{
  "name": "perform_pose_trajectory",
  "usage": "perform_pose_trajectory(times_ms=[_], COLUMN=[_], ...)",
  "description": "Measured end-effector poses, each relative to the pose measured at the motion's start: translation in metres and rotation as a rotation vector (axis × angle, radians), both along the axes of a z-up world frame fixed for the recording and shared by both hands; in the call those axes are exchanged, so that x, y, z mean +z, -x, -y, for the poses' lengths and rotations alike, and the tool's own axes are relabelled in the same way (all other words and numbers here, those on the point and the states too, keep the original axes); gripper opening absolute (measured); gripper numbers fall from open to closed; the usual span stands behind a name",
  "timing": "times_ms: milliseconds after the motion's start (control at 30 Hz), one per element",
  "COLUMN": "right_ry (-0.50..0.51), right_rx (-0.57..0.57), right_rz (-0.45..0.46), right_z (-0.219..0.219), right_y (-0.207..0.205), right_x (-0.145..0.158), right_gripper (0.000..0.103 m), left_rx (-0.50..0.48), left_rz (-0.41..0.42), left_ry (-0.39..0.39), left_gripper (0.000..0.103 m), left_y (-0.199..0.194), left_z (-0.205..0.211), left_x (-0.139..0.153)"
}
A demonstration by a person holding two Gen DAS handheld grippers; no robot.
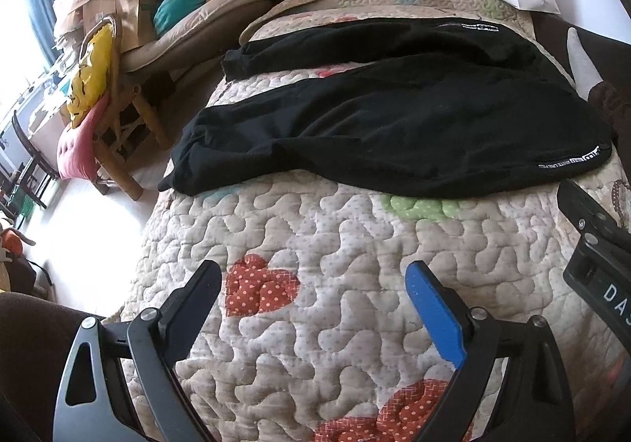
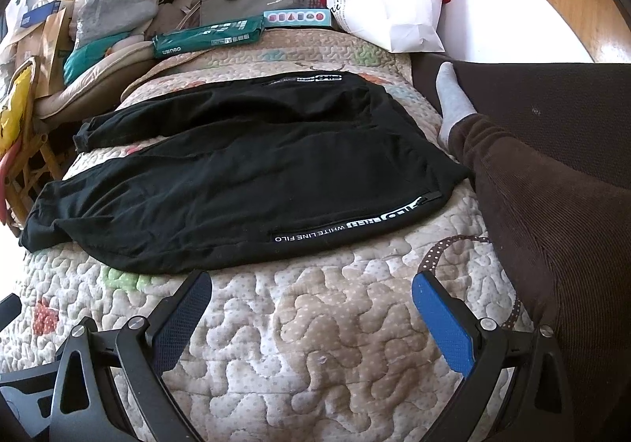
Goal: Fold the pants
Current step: 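Move both grippers toward the black pants lying on the bed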
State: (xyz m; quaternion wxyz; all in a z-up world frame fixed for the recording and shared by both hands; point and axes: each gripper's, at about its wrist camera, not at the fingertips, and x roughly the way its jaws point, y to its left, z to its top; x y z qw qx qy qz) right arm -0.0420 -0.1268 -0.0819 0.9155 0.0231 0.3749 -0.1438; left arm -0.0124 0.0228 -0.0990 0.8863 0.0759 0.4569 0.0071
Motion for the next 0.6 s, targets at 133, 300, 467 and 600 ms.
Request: perform_pose_trajectory(times_ms=[133, 300, 467, 600], right_ry=[0.000, -0.005, -0.006, -0.006], right_rx=[0.002, 0.005, 0.009, 0.011], right_rz=[-0.006, -0.016, -0.021, -0.022], right_z=[-0.001, -0.002, -0.003, -0.004], right_y=[0.000, -0.001, -0.001, -0.001], right_x=[-0.001, -0.003, -0.004, -0.005], right_gripper=[0.103, 0.103, 0.103, 0.103], left_rx=[0.008, 0.015, 0.025, 0.025], left_rz=[-0.012, -0.036, -0.042, -0.042], left_ry=[0.004, 0.008, 0.017, 0.018], left_gripper=[0.094, 0.094, 0.094, 0.094], left_y=[-0.001, -0.004, -0.007, -0.006], left_z=[-0.003, -0.006, -0.008, -0.008], left_x=[-0.004, -0.011, -0.012, -0.013])
